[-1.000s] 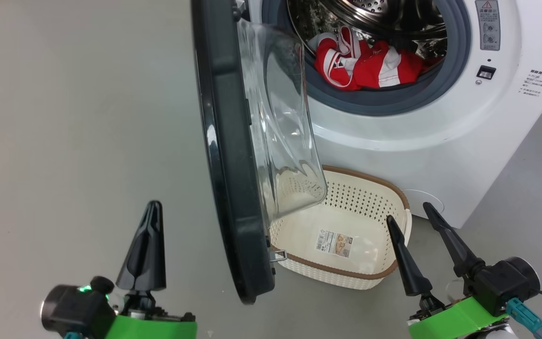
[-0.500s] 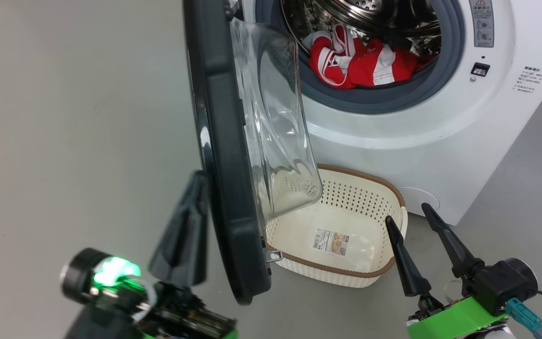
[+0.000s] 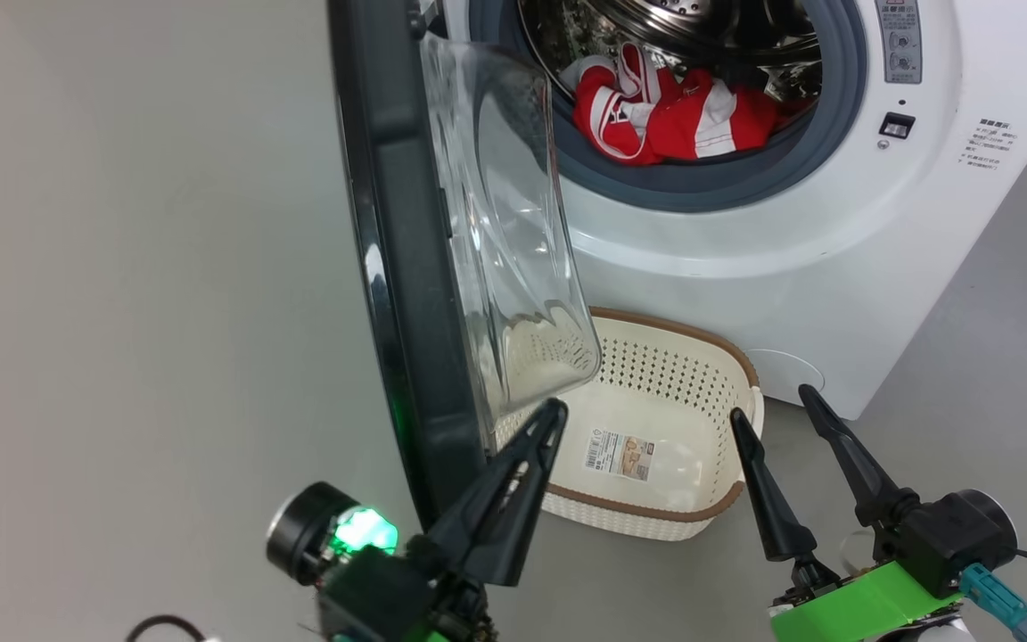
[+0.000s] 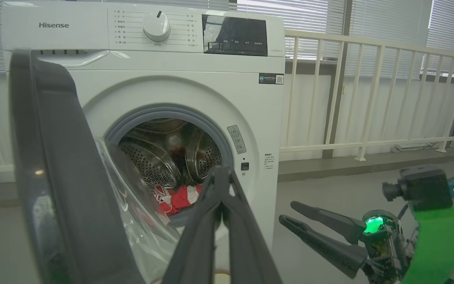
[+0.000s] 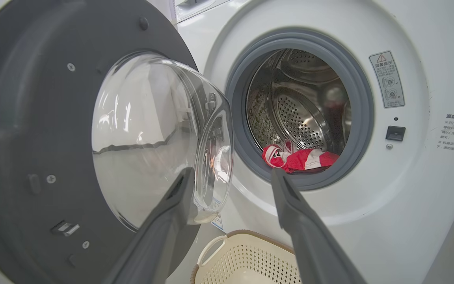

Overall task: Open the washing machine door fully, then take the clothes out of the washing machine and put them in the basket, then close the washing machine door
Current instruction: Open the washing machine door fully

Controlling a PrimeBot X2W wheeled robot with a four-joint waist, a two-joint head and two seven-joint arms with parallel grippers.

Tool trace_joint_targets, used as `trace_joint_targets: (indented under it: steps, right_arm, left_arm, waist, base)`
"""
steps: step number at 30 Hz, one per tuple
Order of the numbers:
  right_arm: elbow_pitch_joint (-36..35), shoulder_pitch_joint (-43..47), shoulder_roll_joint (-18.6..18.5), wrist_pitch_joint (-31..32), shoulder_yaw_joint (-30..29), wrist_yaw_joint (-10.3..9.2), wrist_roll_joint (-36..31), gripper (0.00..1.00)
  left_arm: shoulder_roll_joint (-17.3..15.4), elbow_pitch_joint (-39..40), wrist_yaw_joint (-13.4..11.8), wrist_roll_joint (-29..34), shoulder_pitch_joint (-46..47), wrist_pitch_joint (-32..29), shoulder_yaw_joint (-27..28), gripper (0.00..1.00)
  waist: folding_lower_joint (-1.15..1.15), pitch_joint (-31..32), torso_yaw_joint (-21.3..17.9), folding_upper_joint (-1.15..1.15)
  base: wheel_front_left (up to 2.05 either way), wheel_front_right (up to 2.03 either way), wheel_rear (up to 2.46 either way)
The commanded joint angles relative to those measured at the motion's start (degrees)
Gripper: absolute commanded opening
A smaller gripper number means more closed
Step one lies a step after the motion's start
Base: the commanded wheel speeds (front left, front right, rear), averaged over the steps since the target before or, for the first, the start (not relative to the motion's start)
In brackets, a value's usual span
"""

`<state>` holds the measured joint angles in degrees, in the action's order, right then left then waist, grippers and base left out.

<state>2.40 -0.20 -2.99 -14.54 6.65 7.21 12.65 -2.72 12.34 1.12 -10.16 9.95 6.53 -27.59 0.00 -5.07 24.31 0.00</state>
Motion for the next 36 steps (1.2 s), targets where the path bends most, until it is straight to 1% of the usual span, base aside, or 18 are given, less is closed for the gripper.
trace_joint_targets:
  steps: [1,6,13,18,27,36]
  right_arm:
    - [-1.32,-1.56,0.11,-0.45,1.7,0.28,0.56,1.0]
    - [-1.19,-1.65,0.12,-0.45,2.16,0.28,0.68,1.0]
    - [-1.24,-1.64,0.12,-0.45,2.48,0.28,0.8,1.0]
    - [-1.14,-1.36,0.12,-0.46,2.2,0.28,0.82,1.0]
    - [-1.06,-1.34,0.12,-0.46,2.09,0.28,0.9,1.0]
    - [-0.93,-1.51,0.12,-0.46,2.15,0.28,1.09,1.0]
  left_arm:
    - [-0.61,0.29,0.13,1.18,2.62,-1.0,1.16,0.0]
    - [-0.78,-3.35,-1.09,2.41,3.29,-3.65,0.67,0.0]
    - [-0.92,-6.72,-4.32,2.95,3.24,-6.14,2.51,0.0]
    - [-0.98,-7.08,-6.38,2.8,2.68,-7.42,3.76,0.0]
    - [-1.78,-7.4,-7.97,2.21,1.72,-8.7,5.26,0.0]
    - [-3.99,-7.98,-9.66,1.35,0.55,-9.07,8.41,0.0]
  waist:
    - [0.0,-0.09,-0.04,0.0]
    - [0.0,-0.24,-0.44,0.0]
    - [0.0,-0.27,-1.23,0.0]
    - [0.0,-0.3,-1.02,0.0]
    - [0.0,-0.49,0.58,0.0]
    - [0.0,-0.58,1.86,0.0]
  base:
    - [0.0,0.0,0.0]
    - [0.0,0.0,0.0]
    - [0.0,0.0,0.0]
    - [0.0,0.0,0.0]
    - [0.0,0.0,0.0]
    - [0.0,0.0,0.0]
